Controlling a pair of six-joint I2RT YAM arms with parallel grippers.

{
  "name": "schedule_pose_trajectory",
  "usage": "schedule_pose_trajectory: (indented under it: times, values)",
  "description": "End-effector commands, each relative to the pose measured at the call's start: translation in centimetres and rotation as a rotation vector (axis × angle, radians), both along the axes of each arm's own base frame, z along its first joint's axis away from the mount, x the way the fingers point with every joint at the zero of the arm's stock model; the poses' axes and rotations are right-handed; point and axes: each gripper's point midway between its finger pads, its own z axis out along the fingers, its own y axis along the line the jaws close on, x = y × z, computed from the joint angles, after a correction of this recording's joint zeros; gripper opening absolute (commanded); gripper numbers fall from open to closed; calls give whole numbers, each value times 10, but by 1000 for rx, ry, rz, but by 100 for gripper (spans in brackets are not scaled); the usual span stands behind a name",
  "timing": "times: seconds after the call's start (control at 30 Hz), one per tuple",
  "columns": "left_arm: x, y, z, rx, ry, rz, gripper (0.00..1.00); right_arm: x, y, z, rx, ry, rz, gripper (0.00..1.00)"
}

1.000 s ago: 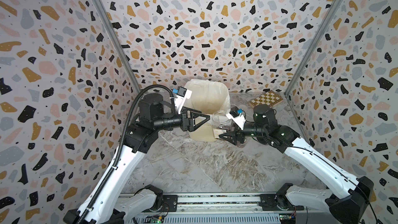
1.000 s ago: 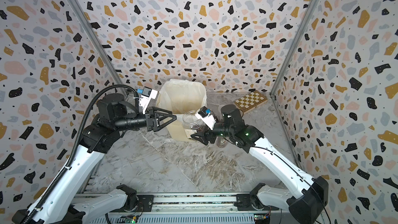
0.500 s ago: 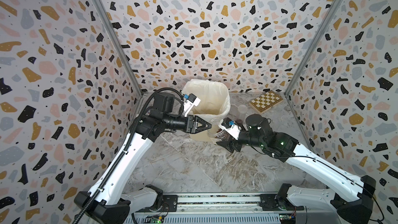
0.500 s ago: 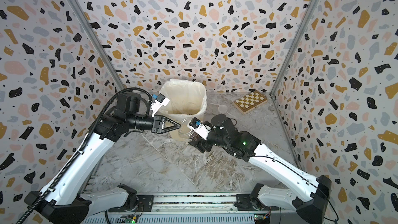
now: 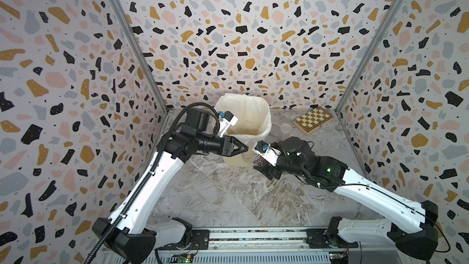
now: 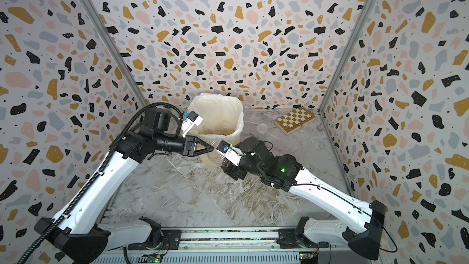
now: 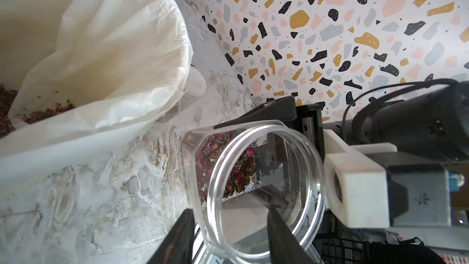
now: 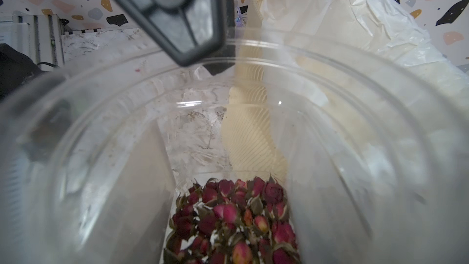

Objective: Empty the moldy dried flower tea in the jars
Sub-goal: Pour the moldy dried flower tea into the trash bin.

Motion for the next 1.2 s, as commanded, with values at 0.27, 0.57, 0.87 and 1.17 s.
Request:
schedule_pose_trajectory:
  times: [0.27,0.57,0.87,1.17]
  values:
    - [8,-2,-4,85,-38,19,32,9,-3,7,-86,-51,-78,66]
    - [11,-1,-15,149,-41,26,17,5,4,6,-108,-53,-72,66]
    - [11,-1,-18,167,-31,32,0,3,7,5,-121,-55,-68,81]
    - [6,-7,-5,106,-27,5,0,-19,-1,34,-23,-77,12,100]
